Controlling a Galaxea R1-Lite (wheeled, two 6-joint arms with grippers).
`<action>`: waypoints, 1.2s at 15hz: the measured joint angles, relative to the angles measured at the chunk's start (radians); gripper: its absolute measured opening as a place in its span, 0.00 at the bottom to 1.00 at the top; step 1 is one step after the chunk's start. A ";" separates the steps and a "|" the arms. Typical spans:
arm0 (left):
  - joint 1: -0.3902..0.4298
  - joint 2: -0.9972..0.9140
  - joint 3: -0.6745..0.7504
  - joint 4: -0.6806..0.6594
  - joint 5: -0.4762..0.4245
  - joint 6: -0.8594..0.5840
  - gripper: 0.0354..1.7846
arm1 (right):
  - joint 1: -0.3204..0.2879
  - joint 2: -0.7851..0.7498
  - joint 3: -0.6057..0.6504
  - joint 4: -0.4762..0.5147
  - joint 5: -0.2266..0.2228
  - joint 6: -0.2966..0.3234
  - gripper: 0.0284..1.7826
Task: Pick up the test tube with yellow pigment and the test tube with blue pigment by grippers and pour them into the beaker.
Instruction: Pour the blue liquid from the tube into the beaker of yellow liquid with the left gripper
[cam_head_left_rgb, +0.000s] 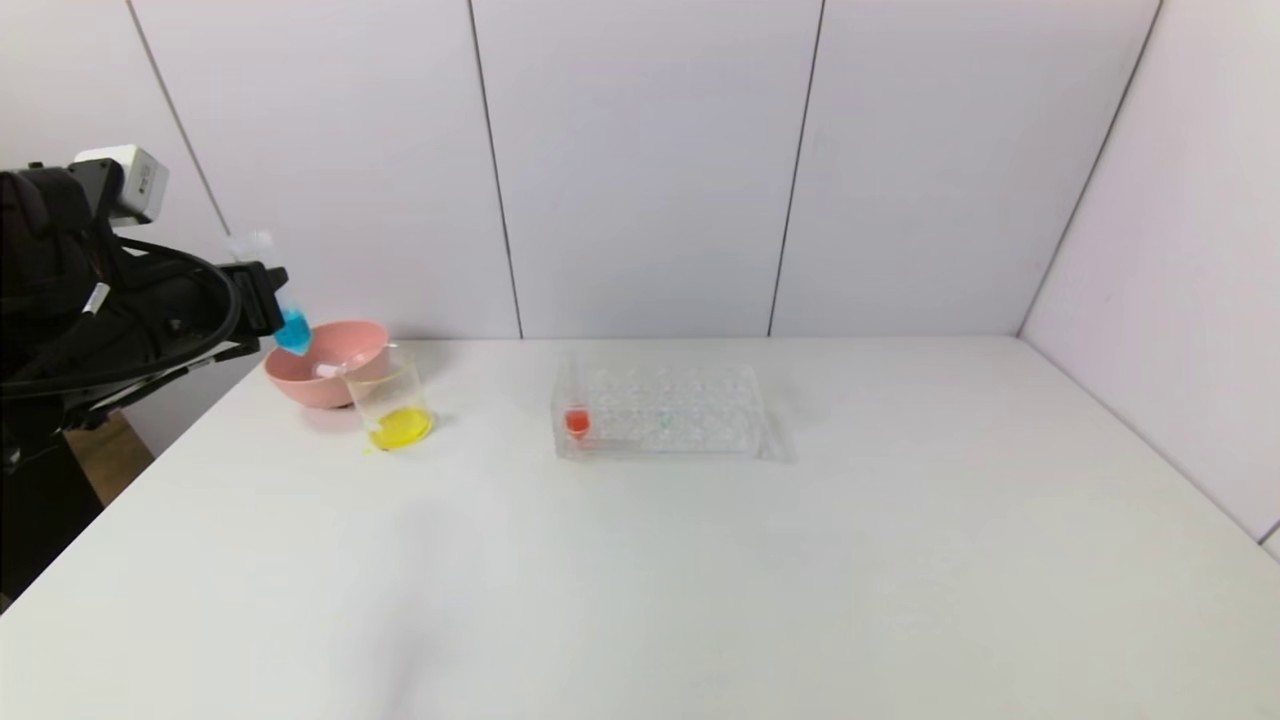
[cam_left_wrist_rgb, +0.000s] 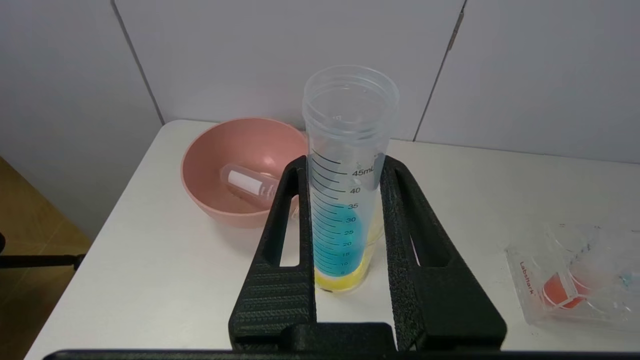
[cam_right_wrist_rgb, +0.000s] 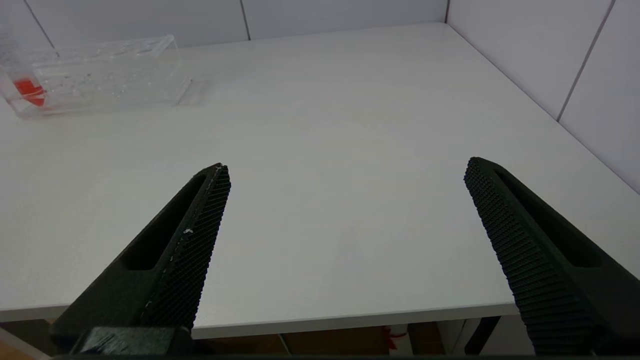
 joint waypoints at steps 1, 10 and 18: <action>0.005 0.002 -0.002 -0.004 -0.009 -0.002 0.22 | 0.000 0.000 0.000 0.000 0.000 0.000 0.96; 0.060 0.004 -0.051 0.115 -0.086 0.045 0.22 | 0.000 0.000 0.000 0.000 0.000 0.000 0.96; 0.209 0.098 -0.176 0.171 -0.334 0.281 0.22 | 0.000 0.000 0.000 0.001 0.000 0.000 0.96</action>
